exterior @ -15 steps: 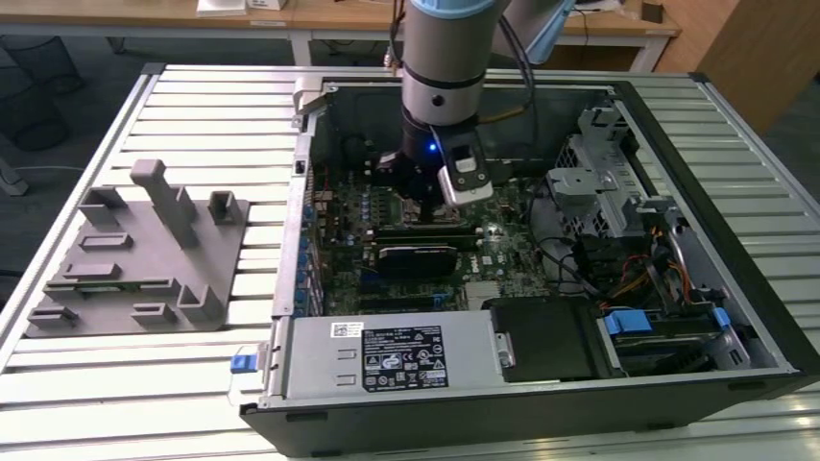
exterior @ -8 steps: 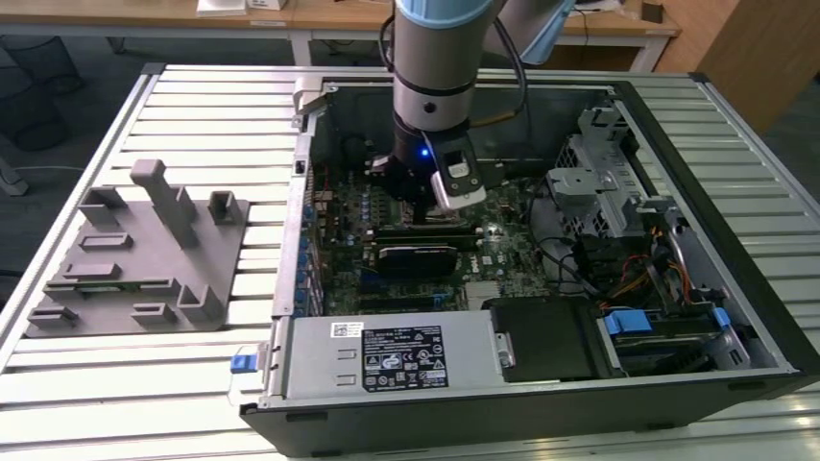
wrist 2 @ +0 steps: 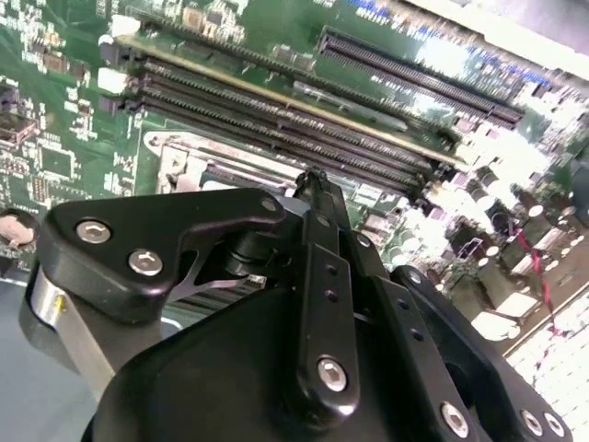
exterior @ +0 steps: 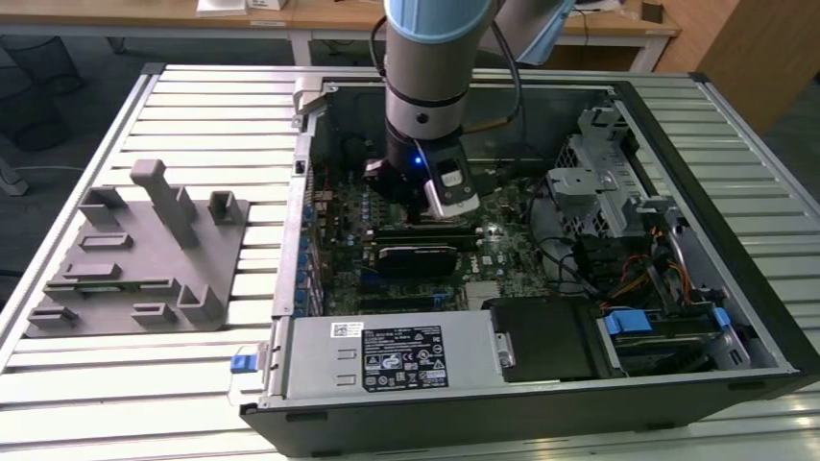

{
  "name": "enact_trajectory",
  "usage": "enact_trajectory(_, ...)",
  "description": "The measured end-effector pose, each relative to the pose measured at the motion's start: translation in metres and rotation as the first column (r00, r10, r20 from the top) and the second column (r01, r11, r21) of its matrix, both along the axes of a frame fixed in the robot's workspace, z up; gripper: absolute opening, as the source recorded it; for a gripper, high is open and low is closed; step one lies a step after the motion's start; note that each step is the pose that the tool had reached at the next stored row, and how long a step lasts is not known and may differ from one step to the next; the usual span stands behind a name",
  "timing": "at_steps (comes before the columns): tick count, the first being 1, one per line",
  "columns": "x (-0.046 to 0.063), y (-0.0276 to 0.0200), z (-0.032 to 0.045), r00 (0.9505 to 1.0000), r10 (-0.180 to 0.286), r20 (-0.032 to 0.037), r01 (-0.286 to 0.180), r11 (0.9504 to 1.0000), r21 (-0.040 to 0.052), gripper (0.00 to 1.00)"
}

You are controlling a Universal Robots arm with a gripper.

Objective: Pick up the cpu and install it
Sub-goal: 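Install the second cpu locking lever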

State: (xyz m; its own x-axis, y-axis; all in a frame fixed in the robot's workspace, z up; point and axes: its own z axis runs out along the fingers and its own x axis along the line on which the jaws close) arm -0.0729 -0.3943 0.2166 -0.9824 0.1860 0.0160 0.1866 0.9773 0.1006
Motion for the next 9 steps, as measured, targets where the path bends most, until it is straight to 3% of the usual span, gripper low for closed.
enact_trajectory(2, -0.0014, -0.0033, -0.0006, 1.0000, 0.001, 0.0000, -0.001, 1.0000, 0.0044, 0.11)
enact_trajectory(5, -0.0043, -0.0052, -0.0022, 1.0000, 0.007, -0.0001, -0.007, 0.9997, 0.0233, 0.11)
enact_trajectory(9, -0.0082, -0.0084, -0.0050, 0.9999, 0.015, 0.0003, -0.015, 0.9990, 0.0420, 0.11)
